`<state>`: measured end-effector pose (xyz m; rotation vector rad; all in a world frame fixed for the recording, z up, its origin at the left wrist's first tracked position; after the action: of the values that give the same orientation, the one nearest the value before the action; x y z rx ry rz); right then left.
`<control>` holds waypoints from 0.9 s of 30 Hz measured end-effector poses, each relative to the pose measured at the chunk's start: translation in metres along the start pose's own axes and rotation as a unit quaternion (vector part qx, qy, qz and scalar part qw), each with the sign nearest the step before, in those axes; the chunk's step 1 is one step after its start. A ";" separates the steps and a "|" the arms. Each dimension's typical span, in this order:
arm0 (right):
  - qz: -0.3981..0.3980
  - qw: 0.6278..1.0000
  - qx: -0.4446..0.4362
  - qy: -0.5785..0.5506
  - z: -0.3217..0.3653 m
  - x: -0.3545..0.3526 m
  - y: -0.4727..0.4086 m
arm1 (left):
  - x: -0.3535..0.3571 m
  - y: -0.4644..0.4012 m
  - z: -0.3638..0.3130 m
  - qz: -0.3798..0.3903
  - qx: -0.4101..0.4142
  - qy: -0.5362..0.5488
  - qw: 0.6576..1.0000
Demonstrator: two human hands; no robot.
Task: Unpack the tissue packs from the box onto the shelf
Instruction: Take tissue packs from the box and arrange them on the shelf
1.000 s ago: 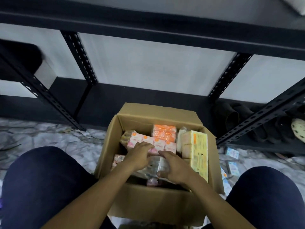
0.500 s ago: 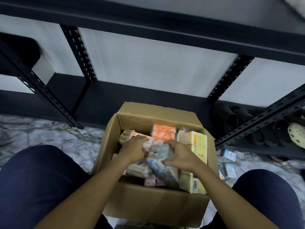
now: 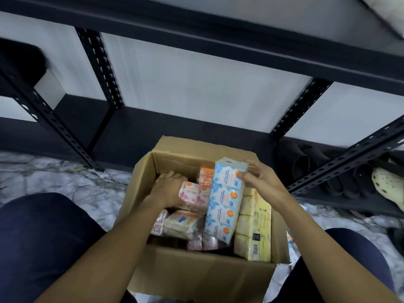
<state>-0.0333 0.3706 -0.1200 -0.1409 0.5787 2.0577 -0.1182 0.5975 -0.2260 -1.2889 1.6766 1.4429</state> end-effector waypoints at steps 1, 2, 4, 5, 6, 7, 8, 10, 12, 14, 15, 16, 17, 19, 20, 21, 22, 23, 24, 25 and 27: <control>-0.009 1.000 0.000 -0.010 0.002 -0.004 0.000 | -0.004 0.002 -0.001 -0.005 0.000 0.009 1.000; -0.017 1.000 -0.004 -0.017 0.006 -0.008 0.001 | -0.008 0.004 -0.002 -0.012 0.001 0.015 1.000; -0.034 0.999 -0.012 -0.019 0.014 -0.015 0.000 | -0.020 0.010 -0.007 -0.028 0.005 0.012 1.000; -0.039 0.999 -0.019 -0.018 0.019 -0.018 0.001 | -0.027 0.014 -0.010 -0.035 0.007 0.007 0.999; -0.045 0.998 -0.029 -0.021 0.027 -0.021 0.002 | -0.035 0.018 -0.012 -0.043 0.009 0.000 0.999; -0.051 0.998 -0.035 -0.026 0.033 -0.024 0.003 | -0.045 0.022 -0.015 -0.052 0.014 -0.009 0.998; -0.055 0.997 -0.042 -0.032 0.041 -0.027 0.005 | -0.055 0.026 -0.017 -0.063 0.018 -0.017 0.998; -0.065 0.995 -0.065 -0.038 0.059 -0.033 0.010 | -0.078 0.038 -0.019 -0.082 0.023 -0.026 0.996; -0.077 0.991 -0.099 -0.036 0.079 -0.040 0.017 | -0.103 0.053 -0.021 -0.105 0.029 -0.035 0.993; -0.080 0.988 -0.130 -0.034 0.100 -0.046 0.025 | -0.130 0.072 -0.024 -0.121 0.035 -0.033 0.991; -0.077 0.986 -0.144 -0.031 0.111 -0.047 0.031 | -0.144 0.082 -0.025 -0.133 0.038 -0.029 0.990; -0.074 0.984 -0.158 -0.030 0.123 -0.048 0.037 | -0.160 0.093 -0.028 -0.149 0.042 -0.028 0.988; -0.073 0.982 -0.171 -0.027 0.136 -0.050 0.043 | -0.176 0.104 -0.031 -0.166 0.049 -0.030 0.985; -0.072 0.978 -0.197 -0.017 0.163 -0.055 0.057 | -0.210 0.124 -0.037 -0.205 0.061 -0.039 0.976; -0.071 0.975 -0.210 -0.013 0.177 -0.058 0.064 | -0.227 0.133 -0.041 -0.223 0.066 -0.043 0.972; -0.072 0.972 -0.223 -0.012 0.191 -0.062 0.071 | -0.243 0.143 -0.046 -0.238 0.070 -0.047 0.968; -0.078 0.969 -0.235 -0.010 0.205 -0.068 0.077 | -0.259 0.153 -0.052 -0.254 0.075 -0.055 0.963; -0.084 0.966 -0.242 -0.010 0.218 -0.074 0.084 | -0.273 0.162 -0.057 -0.269 0.079 -0.062 0.958; -0.090 0.964 -0.248 -0.012 0.232 -0.080 0.090 | -0.287 0.171 -0.062 -0.284 0.085 -0.066 0.953; -0.095 0.963 -0.253 -0.013 0.245 -0.087 0.097 | -0.301 0.180 -0.066 -0.299 0.091 -0.065 0.948; -0.104 0.957 -0.271 -0.002 0.274 -0.101 0.111 | -0.327 0.195 -0.071 -0.326 0.099 -0.053 0.939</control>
<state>-0.0365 0.3695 0.1925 -0.4974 -0.0199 1.9591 -0.1642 0.6172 0.1586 -1.4360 1.1244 0.9015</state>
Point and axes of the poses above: each hand's wrist, its own y-axis away from the middle knuckle, its own x-axis out of the palm, z = x × y, the point moved 10 cm from there along -y, towards the middle knuckle, and after that the axes turned 1 degree about -x, right-handed, at the moved point
